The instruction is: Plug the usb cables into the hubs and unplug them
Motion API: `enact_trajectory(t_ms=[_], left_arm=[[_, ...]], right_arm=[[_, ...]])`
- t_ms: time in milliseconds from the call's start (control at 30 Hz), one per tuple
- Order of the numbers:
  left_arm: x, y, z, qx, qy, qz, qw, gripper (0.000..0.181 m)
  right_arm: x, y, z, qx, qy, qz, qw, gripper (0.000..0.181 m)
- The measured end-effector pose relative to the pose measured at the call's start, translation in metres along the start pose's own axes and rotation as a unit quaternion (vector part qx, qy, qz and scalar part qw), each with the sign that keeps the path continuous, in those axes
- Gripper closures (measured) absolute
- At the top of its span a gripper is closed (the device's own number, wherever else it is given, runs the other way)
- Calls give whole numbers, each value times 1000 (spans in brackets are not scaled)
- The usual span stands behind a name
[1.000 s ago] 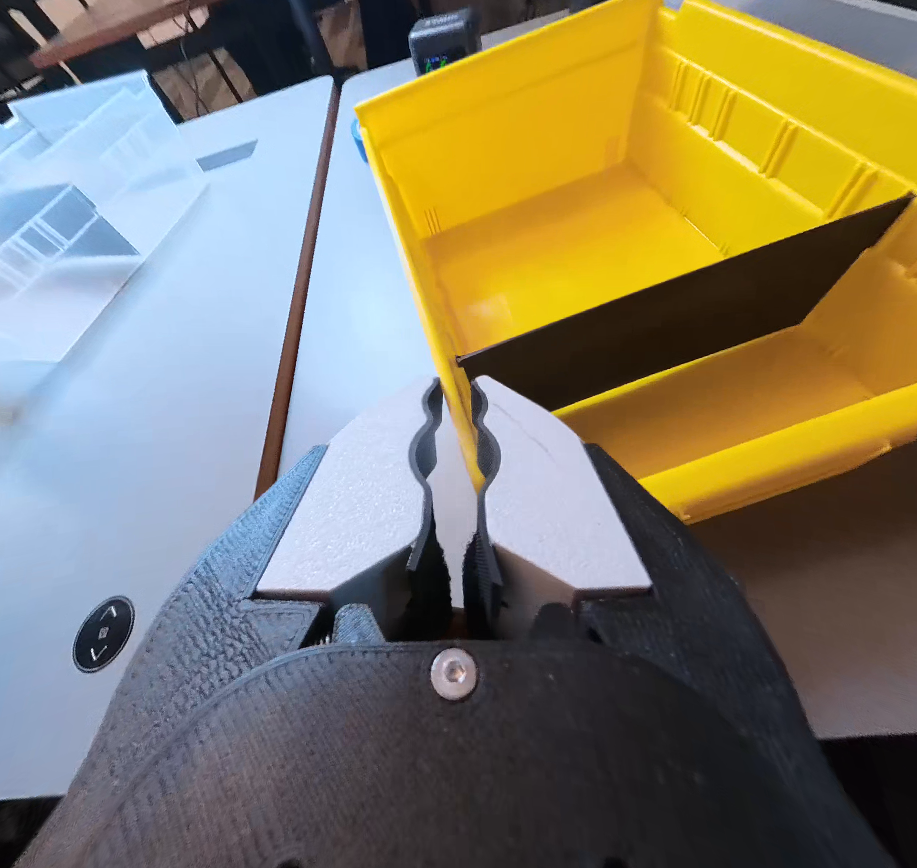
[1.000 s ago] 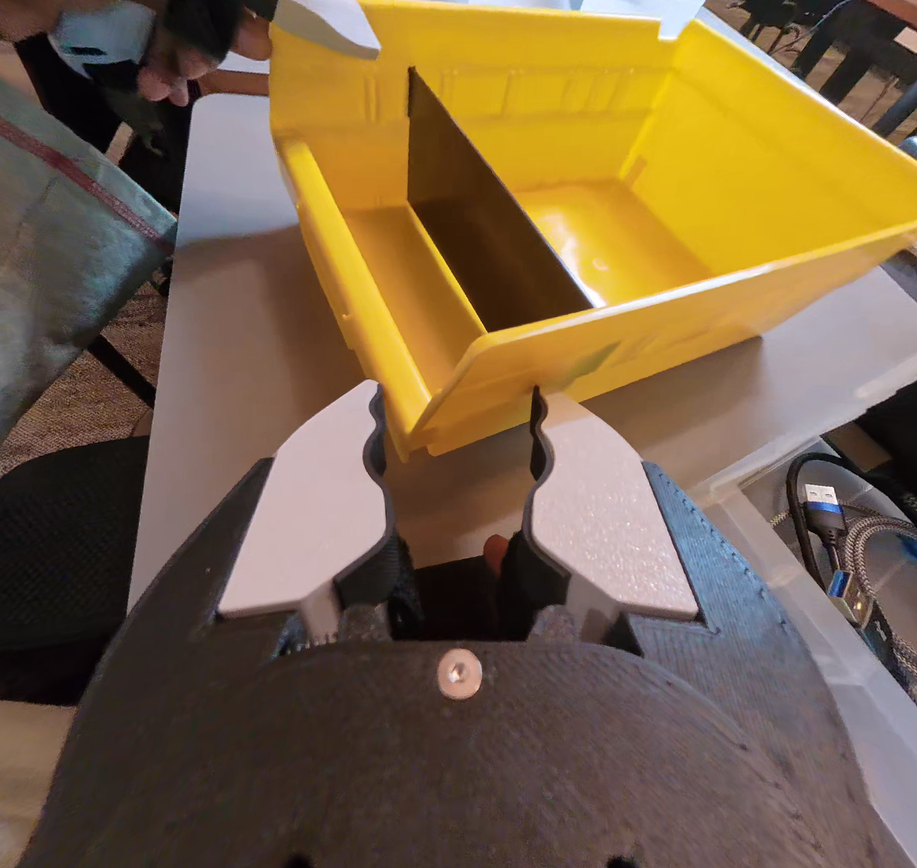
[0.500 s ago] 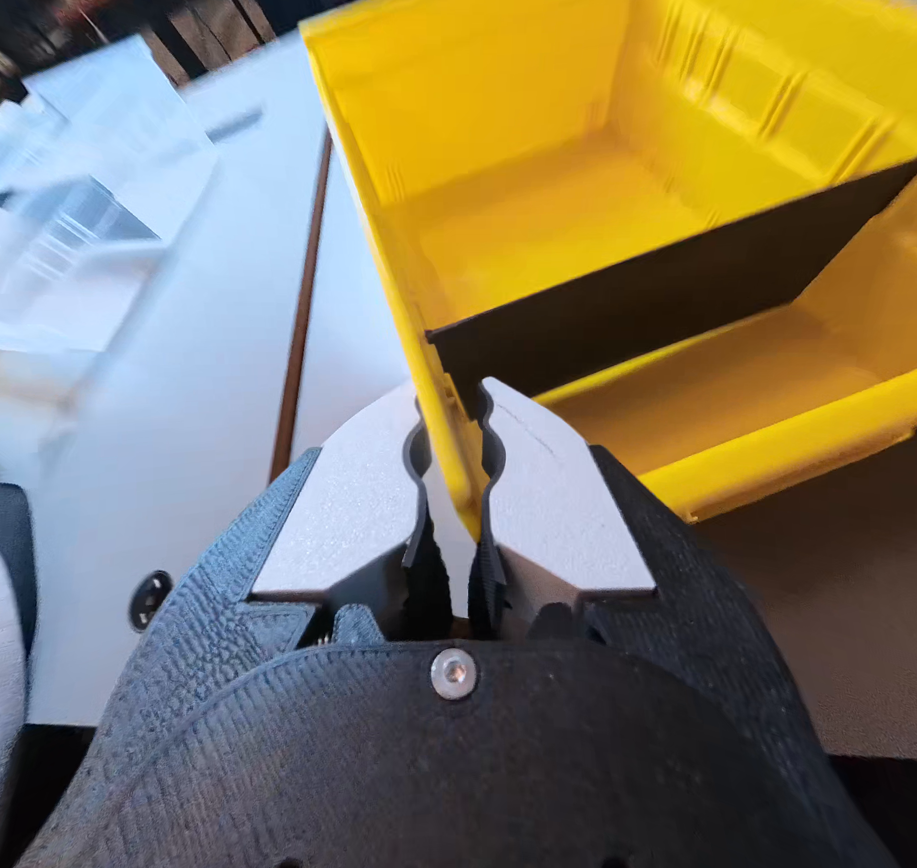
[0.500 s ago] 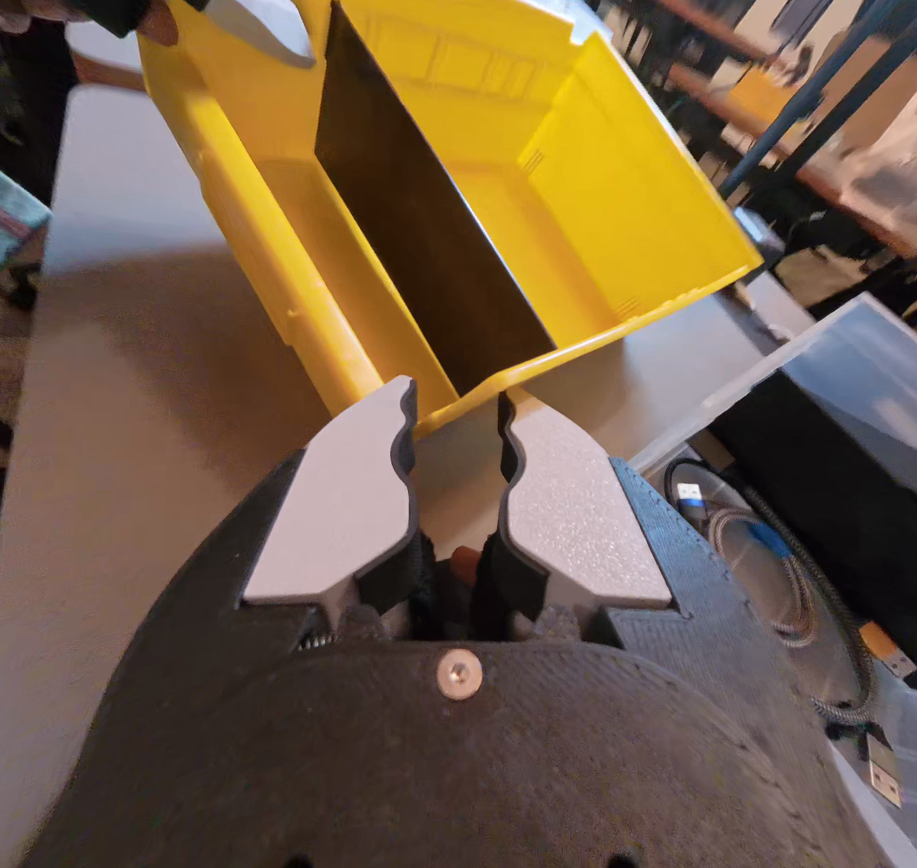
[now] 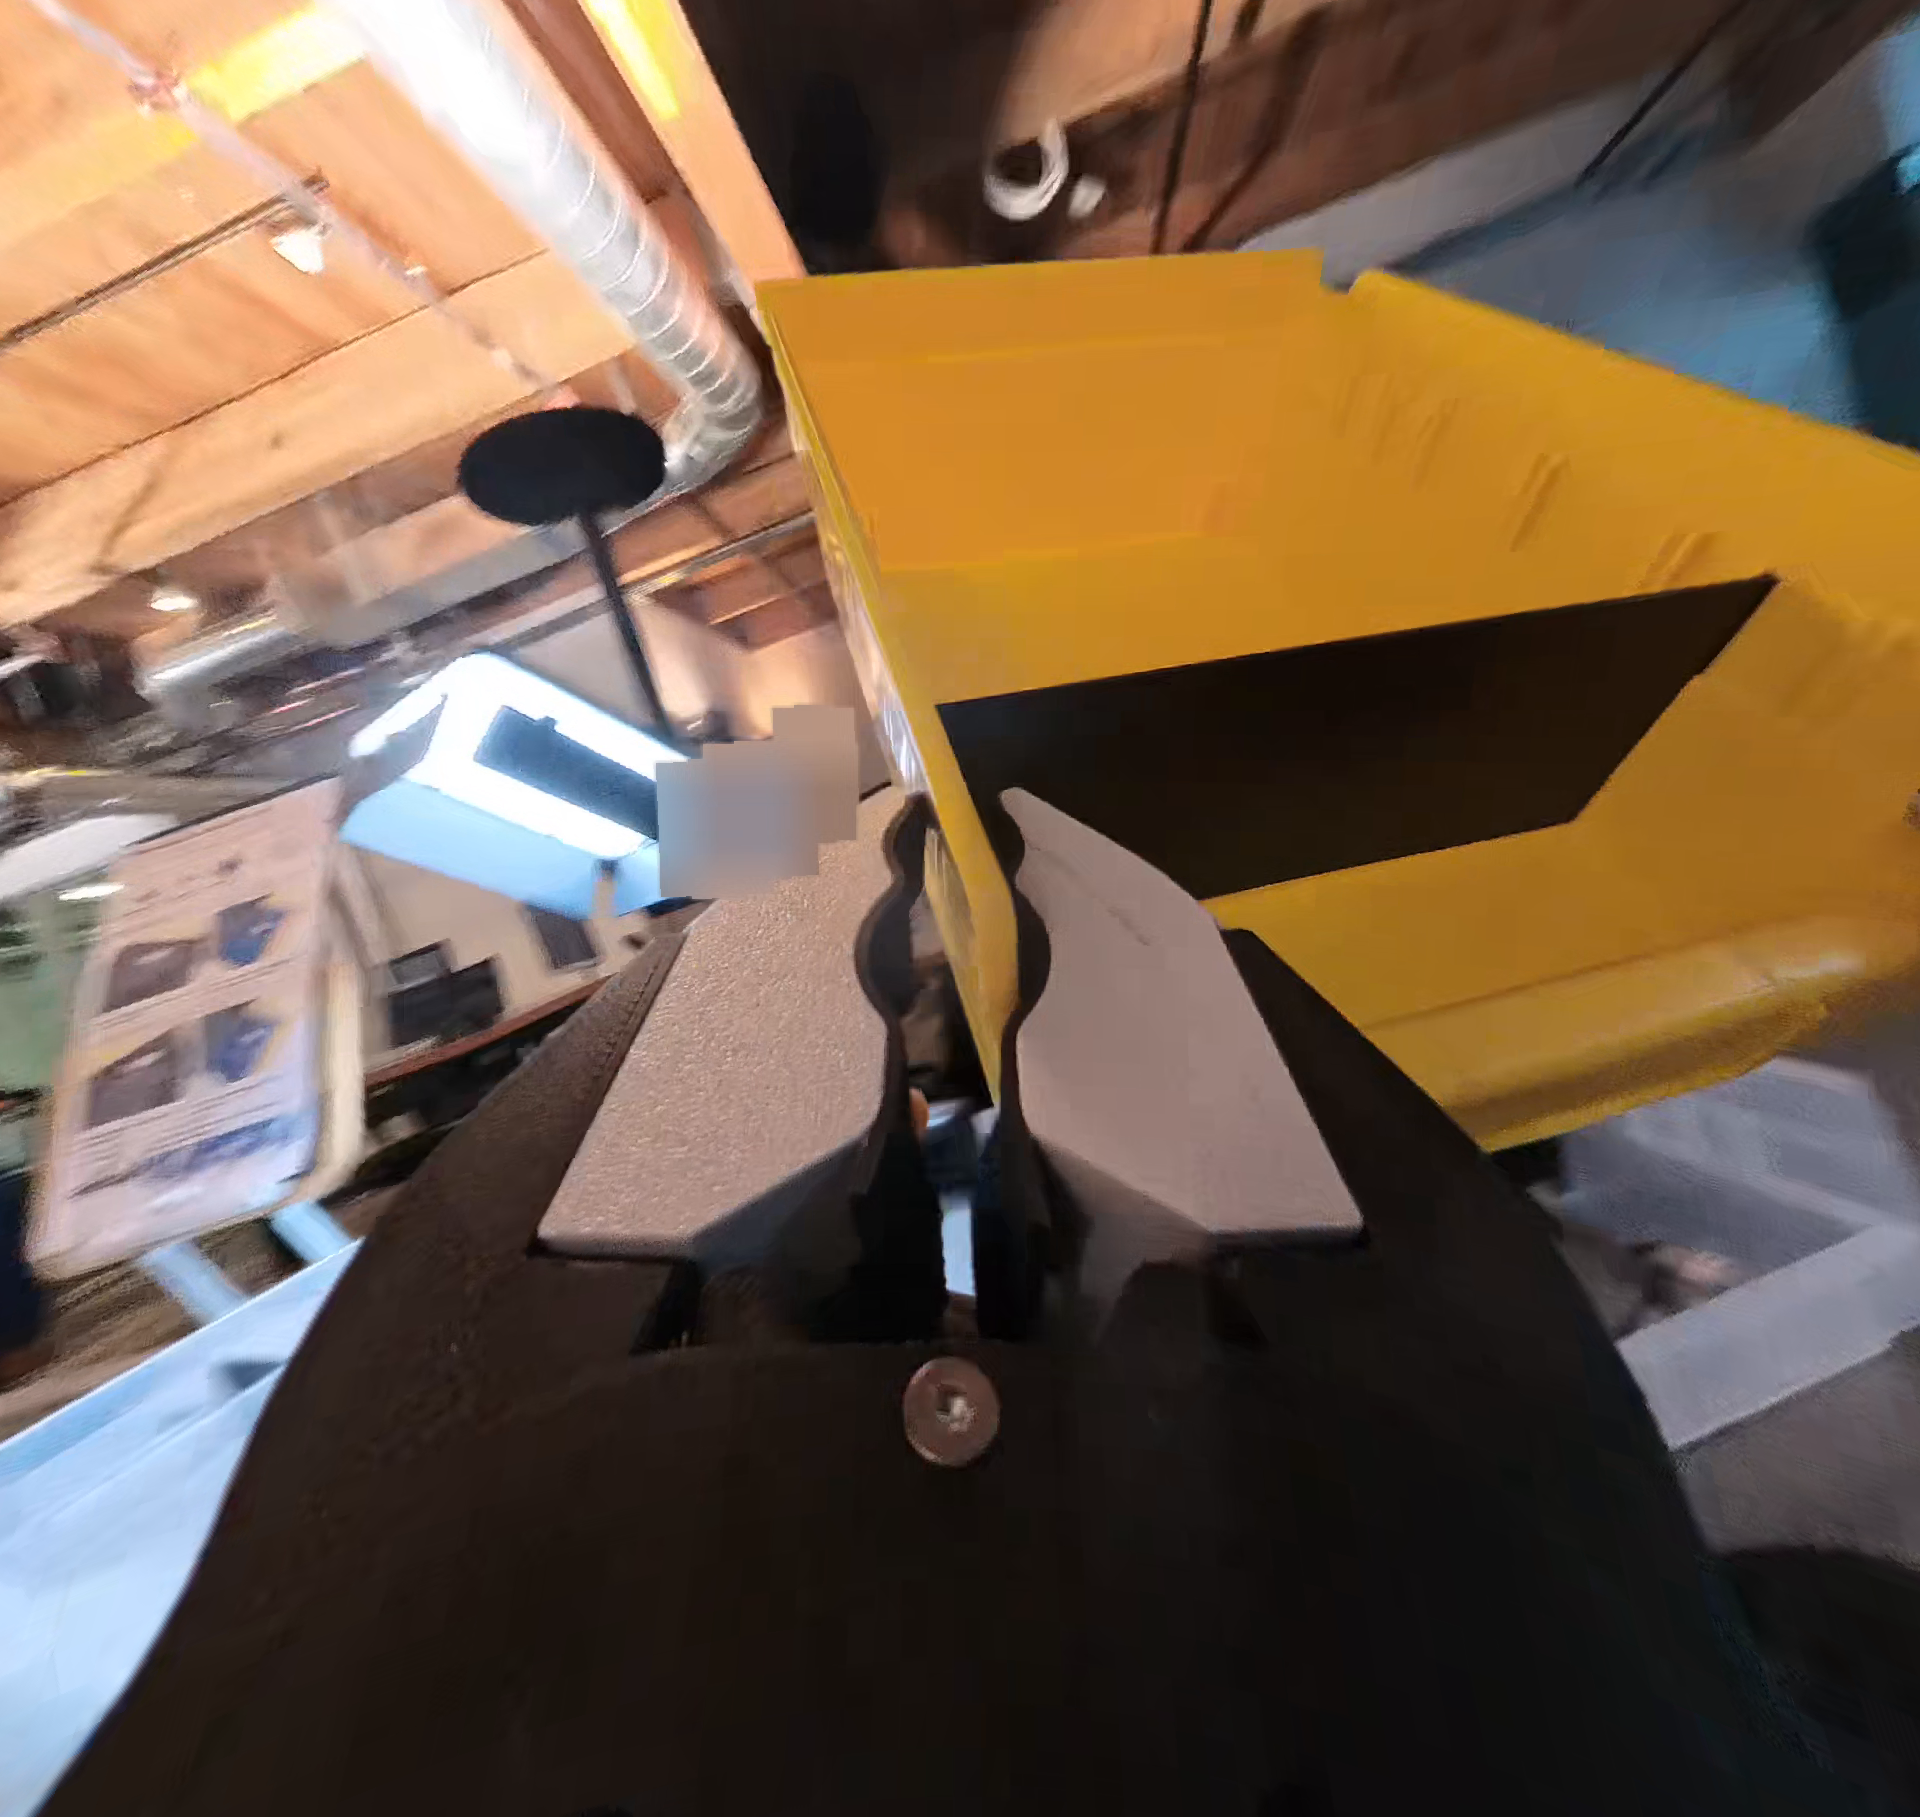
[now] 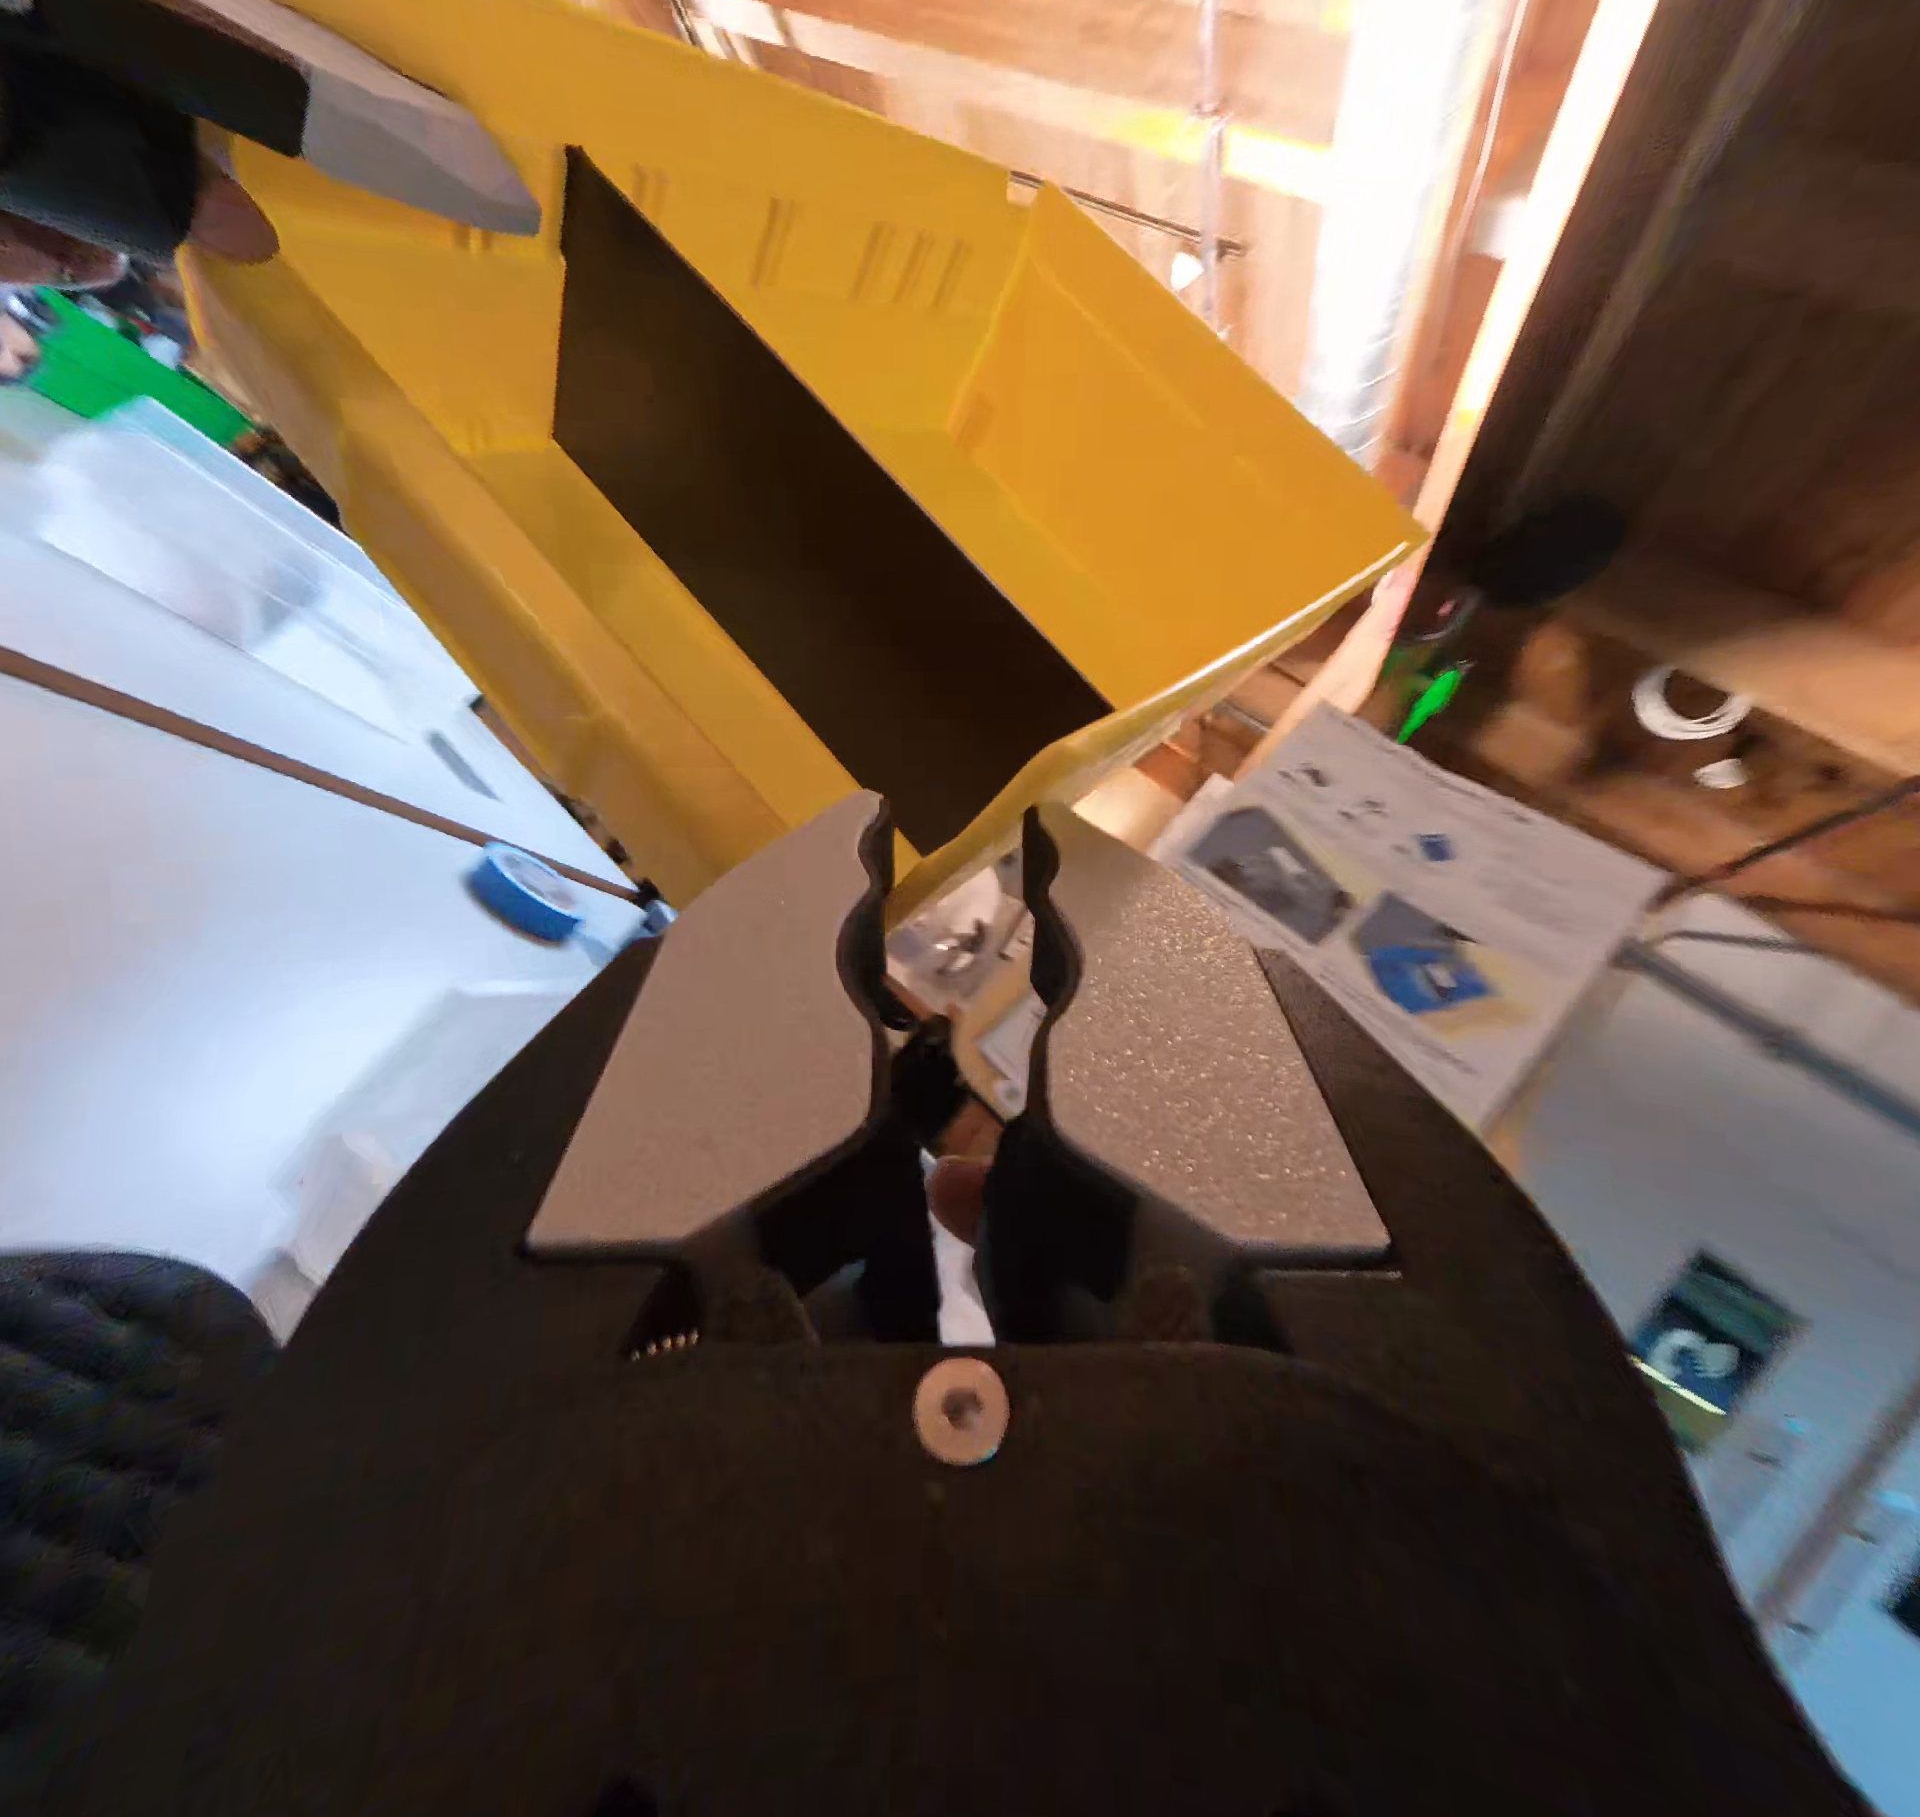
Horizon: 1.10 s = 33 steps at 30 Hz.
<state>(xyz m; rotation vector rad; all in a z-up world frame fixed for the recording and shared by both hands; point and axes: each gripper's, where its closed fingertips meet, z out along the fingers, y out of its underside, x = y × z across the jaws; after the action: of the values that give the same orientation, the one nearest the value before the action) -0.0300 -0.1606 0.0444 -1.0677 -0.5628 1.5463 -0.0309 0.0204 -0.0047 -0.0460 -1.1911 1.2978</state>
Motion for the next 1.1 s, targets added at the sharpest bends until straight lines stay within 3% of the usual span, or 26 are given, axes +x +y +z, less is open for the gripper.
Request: enact_trajectory(t_ms=[333, 467, 600, 833, 1000, 1100], left_arm=[[206, -1, 85, -13, 211, -125, 969, 170], [283, 15, 102, -55, 254, -128, 957, 170], [341, 43, 111, -93, 278, -110, 950, 170], [409, 103, 100, -174, 344, -121, 915, 165], [426, 120, 89, -191, 379, -134, 895, 159], [440, 135, 74, -222, 428, -108, 869, 150]], right_arm=[[125, 69, -130, -167, 114, -49, 978, 159], [159, 116, -172, -229, 151, -26, 961, 161], [167, 172, -207, -306, 153, -9, 940, 160], [157, 240, -251, -429, 126, 18, 894, 160], [153, 263, -266, -490, 116, 42, 863, 161], [161, 270, -272, -507, 144, 35, 849, 164]])
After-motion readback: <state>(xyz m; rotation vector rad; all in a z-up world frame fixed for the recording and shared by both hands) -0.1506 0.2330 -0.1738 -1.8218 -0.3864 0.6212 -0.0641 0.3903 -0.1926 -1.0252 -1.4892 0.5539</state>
